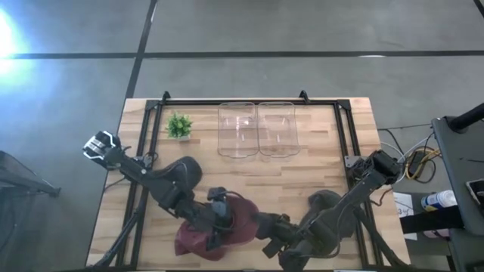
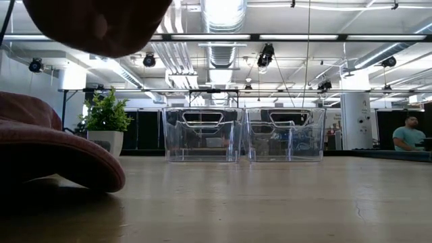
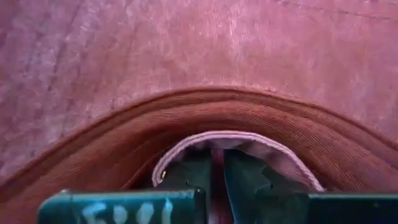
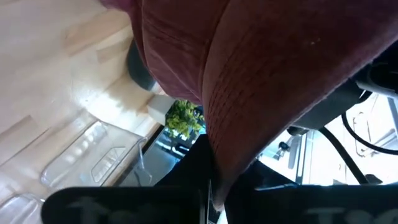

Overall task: Pick & Place hat
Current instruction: Put the right red cap into the right transparent bin

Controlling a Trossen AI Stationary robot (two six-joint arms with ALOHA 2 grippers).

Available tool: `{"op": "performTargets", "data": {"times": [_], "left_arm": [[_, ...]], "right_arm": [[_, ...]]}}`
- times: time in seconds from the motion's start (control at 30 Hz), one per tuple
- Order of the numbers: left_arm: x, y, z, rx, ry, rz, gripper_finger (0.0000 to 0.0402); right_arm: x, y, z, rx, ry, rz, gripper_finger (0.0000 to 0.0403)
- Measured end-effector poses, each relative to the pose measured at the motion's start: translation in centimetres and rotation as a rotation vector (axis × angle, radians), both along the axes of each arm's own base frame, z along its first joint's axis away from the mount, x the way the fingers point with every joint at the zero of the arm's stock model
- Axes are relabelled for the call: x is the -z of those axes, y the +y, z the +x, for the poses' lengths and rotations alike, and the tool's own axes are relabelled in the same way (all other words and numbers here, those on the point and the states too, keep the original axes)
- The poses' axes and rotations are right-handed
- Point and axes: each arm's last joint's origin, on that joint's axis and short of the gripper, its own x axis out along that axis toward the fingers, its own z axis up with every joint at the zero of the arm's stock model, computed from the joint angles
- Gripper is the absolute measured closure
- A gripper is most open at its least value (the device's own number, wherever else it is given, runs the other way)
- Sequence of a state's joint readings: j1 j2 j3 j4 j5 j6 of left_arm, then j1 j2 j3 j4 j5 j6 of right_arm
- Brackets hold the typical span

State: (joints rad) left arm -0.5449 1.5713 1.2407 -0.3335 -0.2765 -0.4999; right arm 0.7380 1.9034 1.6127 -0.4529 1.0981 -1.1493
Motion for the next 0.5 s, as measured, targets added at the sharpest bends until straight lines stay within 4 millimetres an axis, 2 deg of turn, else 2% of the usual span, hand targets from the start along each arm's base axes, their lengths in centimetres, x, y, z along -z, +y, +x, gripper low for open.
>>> {"op": "performTargets", "data": {"times": [0.23,0.5], "left_arm": [[-2.2,0.5,-0.9,-0.018,-0.016,-0.133,0.035],[-3.0,0.8,-1.1,-0.085,-0.014,-0.208,0.0262]], "right_arm": [[-0.1,0.2,-0.1,0.006,-0.019,0.033,0.039],[-0.1,0.2,-0.1,0.006,-0.018,0.033,0.0368]]}}
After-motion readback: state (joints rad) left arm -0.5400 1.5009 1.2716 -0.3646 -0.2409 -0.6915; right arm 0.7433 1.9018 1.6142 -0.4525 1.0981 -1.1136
